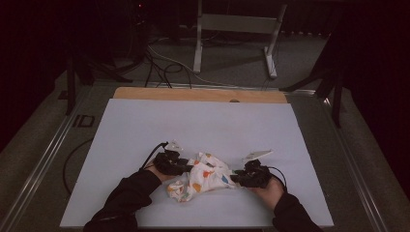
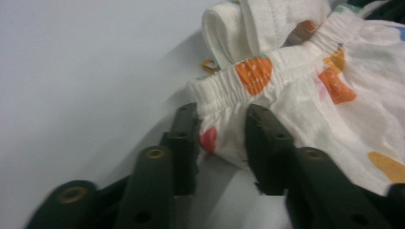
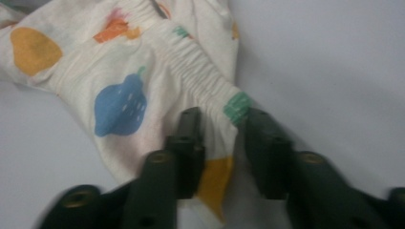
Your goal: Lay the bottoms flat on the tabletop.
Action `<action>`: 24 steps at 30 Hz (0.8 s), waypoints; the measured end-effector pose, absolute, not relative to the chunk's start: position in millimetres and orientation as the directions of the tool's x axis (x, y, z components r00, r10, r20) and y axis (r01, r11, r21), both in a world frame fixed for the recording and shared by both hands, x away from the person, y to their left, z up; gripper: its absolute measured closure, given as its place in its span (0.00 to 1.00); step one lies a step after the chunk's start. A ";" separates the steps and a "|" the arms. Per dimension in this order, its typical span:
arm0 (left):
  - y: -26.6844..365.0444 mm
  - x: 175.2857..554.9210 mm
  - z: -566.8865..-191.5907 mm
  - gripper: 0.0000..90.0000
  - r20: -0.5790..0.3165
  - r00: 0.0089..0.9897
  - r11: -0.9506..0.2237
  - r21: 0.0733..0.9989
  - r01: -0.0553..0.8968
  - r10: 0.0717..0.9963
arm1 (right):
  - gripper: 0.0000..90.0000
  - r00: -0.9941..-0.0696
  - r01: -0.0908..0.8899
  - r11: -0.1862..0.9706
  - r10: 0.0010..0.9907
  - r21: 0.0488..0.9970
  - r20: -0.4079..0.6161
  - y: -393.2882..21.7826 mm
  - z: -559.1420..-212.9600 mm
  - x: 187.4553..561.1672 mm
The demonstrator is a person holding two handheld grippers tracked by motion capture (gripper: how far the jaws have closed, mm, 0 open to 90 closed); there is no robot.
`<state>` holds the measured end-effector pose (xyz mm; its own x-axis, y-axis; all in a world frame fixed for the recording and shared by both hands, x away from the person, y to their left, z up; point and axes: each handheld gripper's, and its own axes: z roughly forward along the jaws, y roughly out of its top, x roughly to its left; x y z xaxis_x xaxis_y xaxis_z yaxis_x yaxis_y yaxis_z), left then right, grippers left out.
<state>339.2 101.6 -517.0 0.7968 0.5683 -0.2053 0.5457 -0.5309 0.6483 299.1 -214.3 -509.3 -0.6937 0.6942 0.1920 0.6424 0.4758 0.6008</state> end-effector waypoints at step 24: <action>111.4 326.8 -491.6 0.99 -0.089 0.794 -0.538 0.690 0.485 0.601 | 0.99 -0.718 0.526 0.496 0.694 0.691 0.049 -218.8 -476.9 294.2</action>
<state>326.8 111.4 -491.6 0.7940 0.6015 -0.0886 0.4845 -0.5381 0.6897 294.2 -218.8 -476.9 -0.7184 0.6939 0.0493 0.5265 0.4960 0.6905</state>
